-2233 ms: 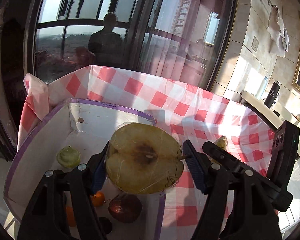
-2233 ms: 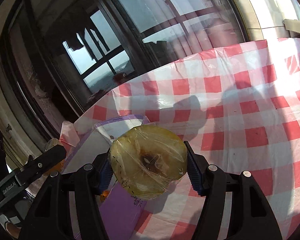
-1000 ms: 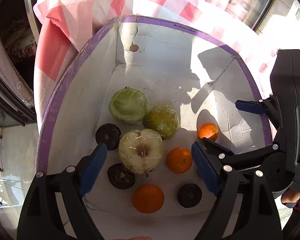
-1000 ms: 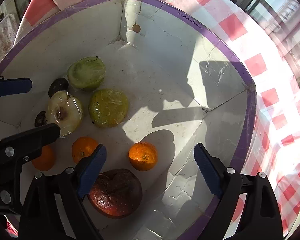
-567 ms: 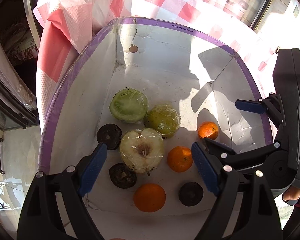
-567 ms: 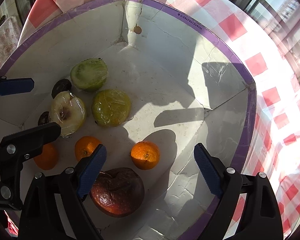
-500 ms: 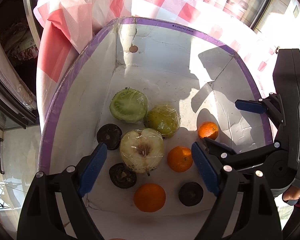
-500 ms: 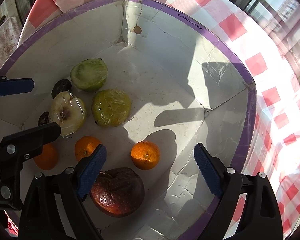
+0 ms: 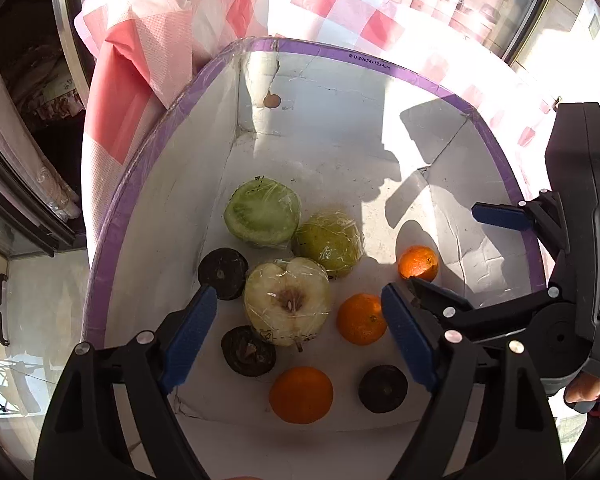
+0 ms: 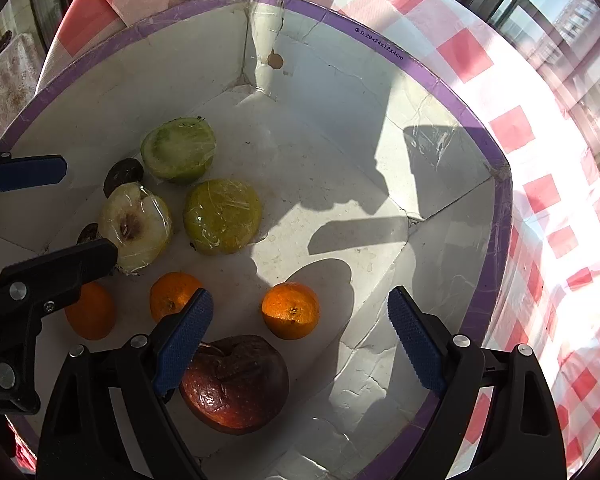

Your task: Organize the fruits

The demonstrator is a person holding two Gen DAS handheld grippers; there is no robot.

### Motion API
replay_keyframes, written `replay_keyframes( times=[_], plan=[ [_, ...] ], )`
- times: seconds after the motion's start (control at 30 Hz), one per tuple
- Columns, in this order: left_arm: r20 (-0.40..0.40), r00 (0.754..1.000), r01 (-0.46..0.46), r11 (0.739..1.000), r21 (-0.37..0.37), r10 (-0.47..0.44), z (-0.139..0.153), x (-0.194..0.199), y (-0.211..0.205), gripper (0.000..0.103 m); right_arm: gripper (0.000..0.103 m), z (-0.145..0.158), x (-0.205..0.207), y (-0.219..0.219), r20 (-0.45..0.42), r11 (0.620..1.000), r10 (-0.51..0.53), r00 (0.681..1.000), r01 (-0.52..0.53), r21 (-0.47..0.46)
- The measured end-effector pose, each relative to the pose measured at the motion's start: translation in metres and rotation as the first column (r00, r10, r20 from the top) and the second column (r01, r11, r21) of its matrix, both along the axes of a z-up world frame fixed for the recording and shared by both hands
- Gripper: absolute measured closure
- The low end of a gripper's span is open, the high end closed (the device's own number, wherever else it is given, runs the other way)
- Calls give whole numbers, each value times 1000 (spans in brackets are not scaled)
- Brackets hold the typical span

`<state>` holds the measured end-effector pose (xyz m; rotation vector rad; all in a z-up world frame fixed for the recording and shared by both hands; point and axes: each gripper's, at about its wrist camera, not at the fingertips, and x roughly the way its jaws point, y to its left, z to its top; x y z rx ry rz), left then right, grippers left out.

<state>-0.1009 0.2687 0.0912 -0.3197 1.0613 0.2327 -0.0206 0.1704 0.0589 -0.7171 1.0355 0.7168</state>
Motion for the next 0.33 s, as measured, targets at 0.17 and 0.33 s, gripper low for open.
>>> replay_keyframes(
  times=[0.17, 0.33],
  plan=[
    [58, 995, -86, 981, 176, 76, 24, -10, -18, 24, 17, 20, -11, -14, 50, 989, -9, 999, 2, 147],
    [384, 919, -208, 936, 283, 88, 100, -40, -69, 2, 17, 59, -33, -71, 224, 918, -131, 966, 33, 395]
  ],
)
